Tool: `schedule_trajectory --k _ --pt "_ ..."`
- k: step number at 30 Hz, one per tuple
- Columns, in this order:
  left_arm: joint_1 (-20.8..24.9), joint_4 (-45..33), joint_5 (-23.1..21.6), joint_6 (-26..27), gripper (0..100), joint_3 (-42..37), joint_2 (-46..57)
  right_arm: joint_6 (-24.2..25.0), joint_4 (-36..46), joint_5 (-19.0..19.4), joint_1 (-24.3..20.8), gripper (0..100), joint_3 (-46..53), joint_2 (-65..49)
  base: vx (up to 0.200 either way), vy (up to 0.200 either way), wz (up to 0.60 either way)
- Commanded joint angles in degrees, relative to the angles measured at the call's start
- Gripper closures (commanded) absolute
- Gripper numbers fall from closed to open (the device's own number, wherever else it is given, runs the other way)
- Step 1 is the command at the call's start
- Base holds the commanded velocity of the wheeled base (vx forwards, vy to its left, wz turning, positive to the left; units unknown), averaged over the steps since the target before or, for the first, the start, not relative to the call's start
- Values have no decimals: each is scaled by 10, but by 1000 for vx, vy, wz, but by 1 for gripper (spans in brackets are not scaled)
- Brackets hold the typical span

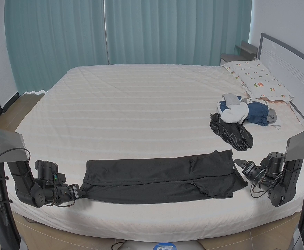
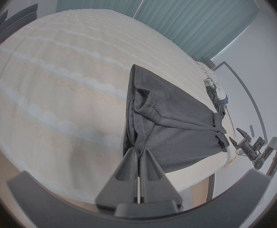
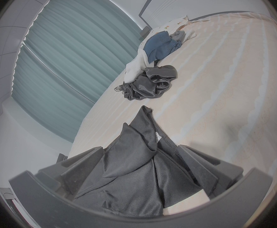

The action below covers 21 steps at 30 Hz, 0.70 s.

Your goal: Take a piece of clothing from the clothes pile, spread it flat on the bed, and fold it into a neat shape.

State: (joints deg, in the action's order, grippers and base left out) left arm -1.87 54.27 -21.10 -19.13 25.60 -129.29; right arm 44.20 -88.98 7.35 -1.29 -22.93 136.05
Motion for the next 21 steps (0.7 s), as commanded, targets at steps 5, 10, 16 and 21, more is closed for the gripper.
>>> schedule_trajectory --k 5,10,16,21 --pt "-3 -9 0 8 100 -15 8 0 -8 0 1 0 0 1 0 0 0" --pt "-6 -34 0 20 0 -15 11 0 -8 0 1 0 0 2 0 0 0" --pt "-15 -36 -1 20 0 -16 38 -1 -8 0 2 0 -1 4 0 0 0" --pt "-19 -38 -4 14 0 -8 67 0 -8 0 2 0 -1 4 0 0 0"
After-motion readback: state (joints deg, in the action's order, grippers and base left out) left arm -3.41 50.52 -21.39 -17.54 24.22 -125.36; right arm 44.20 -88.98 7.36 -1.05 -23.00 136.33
